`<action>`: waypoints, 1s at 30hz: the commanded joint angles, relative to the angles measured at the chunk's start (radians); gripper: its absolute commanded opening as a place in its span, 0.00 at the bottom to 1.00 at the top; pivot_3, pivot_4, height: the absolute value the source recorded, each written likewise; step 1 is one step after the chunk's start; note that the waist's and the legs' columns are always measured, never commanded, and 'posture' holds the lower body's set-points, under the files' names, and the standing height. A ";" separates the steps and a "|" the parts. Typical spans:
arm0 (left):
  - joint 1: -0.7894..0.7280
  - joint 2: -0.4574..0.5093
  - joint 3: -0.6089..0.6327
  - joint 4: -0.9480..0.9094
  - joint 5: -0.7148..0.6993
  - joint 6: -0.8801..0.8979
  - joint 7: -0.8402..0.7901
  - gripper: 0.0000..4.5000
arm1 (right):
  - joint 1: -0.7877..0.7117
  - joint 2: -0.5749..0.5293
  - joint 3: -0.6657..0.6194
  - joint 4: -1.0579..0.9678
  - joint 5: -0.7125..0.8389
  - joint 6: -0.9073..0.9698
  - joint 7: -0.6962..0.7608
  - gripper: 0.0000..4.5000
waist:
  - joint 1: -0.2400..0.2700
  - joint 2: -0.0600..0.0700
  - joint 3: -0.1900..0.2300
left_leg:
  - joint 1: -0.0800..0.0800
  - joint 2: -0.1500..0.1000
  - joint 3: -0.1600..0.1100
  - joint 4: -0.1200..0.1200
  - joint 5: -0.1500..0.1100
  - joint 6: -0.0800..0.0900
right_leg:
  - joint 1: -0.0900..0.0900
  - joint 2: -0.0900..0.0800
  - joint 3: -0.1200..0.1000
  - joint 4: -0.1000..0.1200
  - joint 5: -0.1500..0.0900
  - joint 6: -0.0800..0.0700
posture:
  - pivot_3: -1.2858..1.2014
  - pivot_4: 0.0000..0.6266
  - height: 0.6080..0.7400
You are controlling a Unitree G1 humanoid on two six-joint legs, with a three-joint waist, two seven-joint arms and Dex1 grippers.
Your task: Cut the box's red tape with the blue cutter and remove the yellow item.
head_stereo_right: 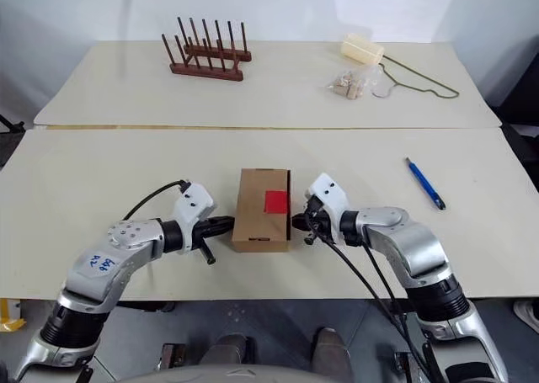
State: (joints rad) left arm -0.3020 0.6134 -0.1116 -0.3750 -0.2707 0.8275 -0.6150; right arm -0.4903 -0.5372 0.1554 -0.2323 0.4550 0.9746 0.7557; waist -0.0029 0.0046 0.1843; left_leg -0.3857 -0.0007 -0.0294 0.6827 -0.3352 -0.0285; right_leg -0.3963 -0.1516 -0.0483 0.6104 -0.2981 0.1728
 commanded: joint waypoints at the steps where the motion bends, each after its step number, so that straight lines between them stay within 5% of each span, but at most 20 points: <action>1: 0.011 0.093 0.061 -0.021 -0.004 -0.003 -0.052 0.00 | -0.005 -0.068 -0.084 -0.048 0.069 0.082 0.031 0.01 | 0.001 0.000 0.000 | 0.000 0.000 0.000 0.000 0.000 0.000 | 0.000 0.000 0.000 0.000 0.000 0.000 | 0.52 0.24 1.00; 3: -0.008 0.143 0.103 -0.021 -0.035 -0.002 -0.096 0.00 | -0.020 -0.097 -0.156 -0.046 0.141 0.177 0.044 0.01 | 0.002 0.000 0.000 | 0.000 0.000 0.000 0.000 0.000 0.000 | 0.000 0.000 0.000 0.000 0.000 0.000 | 0.52 0.24 1.00; 9: -0.167 0.161 0.160 -0.059 -0.229 0.004 -0.262 0.00 | -0.138 -0.101 -0.348 -0.005 0.333 0.467 0.023 0.43 | 0.006 -0.001 0.000 | -0.001 0.000 0.000 0.000 0.000 0.001 | 0.000 0.000 0.000 0.000 0.000 0.000 | 0.52 0.24 1.00; 16: -0.315 0.058 -0.031 0.056 -0.137 -0.058 -0.247 0.00 | -0.234 -0.026 -0.345 0.032 0.345 0.640 -0.120 0.99 | 0.001 -0.001 0.000 | -0.001 0.000 0.000 0.000 0.000 0.000 | 0.000 0.000 0.000 0.001 0.000 0.000 | 0.52 0.24 1.00; 20: -0.326 0.038 -0.148 0.114 -0.053 -0.120 -0.258 0.00 | -0.241 0.038 -0.334 0.050 0.359 0.640 -0.193 0.99 | -0.004 -0.001 0.000 | -0.001 0.000 0.001 -0.001 0.000 0.000 | -0.001 0.000 0.000 0.001 0.000 0.000 | 0.52 0.24 1.00; 30: -0.277 0.023 -0.150 0.108 -0.031 -0.114 -0.239 0.00 | -0.224 0.127 -0.360 0.061 0.321 0.639 -0.291 0.99 | -0.001 0.000 0.000 | -0.001 0.000 0.000 0.000 0.000 0.000 | -0.001 0.000 0.000 0.002 0.000 0.000 | 0.52 0.24 1.00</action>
State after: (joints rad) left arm -0.6028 0.6352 -0.2528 -0.2631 -0.3183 0.7018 -0.8569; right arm -0.7148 -0.4145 -0.1756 -0.1562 0.7728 1.6092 0.4714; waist -0.0039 0.0042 0.1844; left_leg -0.3863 -0.0012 -0.0290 0.6826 -0.3354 -0.0281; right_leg -0.3977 -0.1515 -0.0478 0.6121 -0.2981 0.1724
